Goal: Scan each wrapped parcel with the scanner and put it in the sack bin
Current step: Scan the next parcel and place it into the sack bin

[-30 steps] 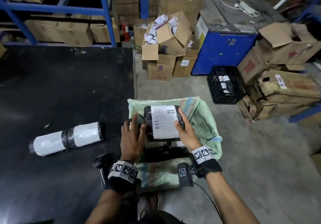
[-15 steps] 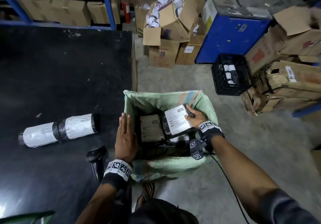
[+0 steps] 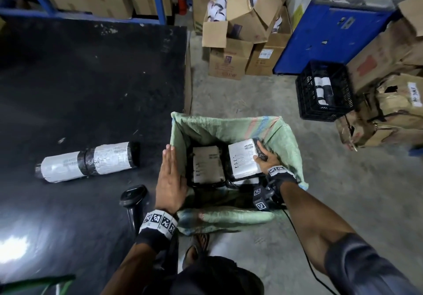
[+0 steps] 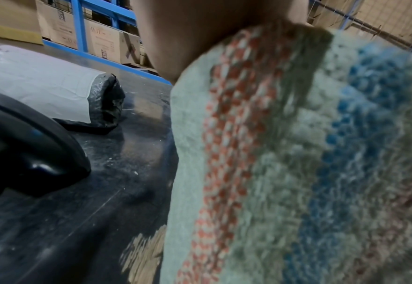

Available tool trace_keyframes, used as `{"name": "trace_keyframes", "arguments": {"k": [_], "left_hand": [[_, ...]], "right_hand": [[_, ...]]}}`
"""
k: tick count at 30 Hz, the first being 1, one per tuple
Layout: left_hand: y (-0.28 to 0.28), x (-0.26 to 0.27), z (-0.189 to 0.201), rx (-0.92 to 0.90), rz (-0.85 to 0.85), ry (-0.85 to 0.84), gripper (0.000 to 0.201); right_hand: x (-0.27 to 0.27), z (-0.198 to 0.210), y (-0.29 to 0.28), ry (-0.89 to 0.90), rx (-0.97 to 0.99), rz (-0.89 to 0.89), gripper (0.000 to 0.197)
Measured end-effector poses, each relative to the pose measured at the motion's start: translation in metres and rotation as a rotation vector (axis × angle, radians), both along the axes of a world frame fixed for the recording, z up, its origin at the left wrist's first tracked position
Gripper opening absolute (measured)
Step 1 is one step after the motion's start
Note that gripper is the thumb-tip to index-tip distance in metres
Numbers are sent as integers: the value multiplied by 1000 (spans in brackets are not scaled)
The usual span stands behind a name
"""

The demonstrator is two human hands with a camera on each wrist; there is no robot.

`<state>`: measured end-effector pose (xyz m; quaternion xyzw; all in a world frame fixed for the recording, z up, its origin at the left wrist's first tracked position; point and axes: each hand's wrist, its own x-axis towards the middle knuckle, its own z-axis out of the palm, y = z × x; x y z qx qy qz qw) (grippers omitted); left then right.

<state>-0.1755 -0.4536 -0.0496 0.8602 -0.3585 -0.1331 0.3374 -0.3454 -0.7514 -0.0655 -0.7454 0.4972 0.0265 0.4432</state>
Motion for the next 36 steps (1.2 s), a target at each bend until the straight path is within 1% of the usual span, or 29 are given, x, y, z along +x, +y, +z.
{"name": "trace_keyframes", "arguments": {"k": [3, 6, 7, 8, 10, 12, 15, 18, 21, 22, 24, 26, 29, 31, 35, 36], "left_hand": [[-2, -3, 1, 18, 2, -3, 106], [-4, -4, 1, 32, 7, 9, 107], [-4, -4, 1, 39, 9, 12, 107], [-4, -3, 1, 48, 9, 13, 107], [-3, -4, 2, 68, 12, 10, 107], [-4, -6, 2, 86, 14, 8, 108], [-6, -6, 2, 124, 23, 6, 107], [-7, -5, 4, 172, 28, -8, 108], [-5, -3, 8, 199, 27, -3, 108], [-4, -3, 10, 211, 28, -6, 108], [-4, -1, 16, 242, 27, -8, 105], [-4, 1, 25, 287, 30, 6, 95], [-5, 12, 40, 368, 4, 23, 85], [-4, 20, 52, 388, -10, 9, 75], [6, 36, 78, 311, 3, -62, 51], [11, 41, 83, 286, 10, -77, 49]], "right_hand": [[-3, -16, -3, 72, -7, 12, 68], [-1, -32, -3, 213, 8, 89, 92], [0, -37, -2, 268, 11, 104, 97], [0, -41, -1, 318, 5, 126, 99], [1, -47, 5, 414, -13, 176, 96], [1, -53, 10, 473, -48, 177, 93], [4, -58, 11, 491, -31, 167, 95], [6, -56, 6, 518, -1, 198, 96], [10, -50, -5, 537, 27, 245, 104], [11, -44, -7, 546, 38, 253, 104], [16, -26, -10, 557, 29, 265, 98], [25, -4, -8, 575, -17, 267, 90], [39, 33, 0, 570, -21, 297, 77], [47, 59, 10, 523, -43, 309, 68], [59, 112, 46, 368, -178, 304, 58], [61, 123, 57, 311, -220, 315, 55]]}}
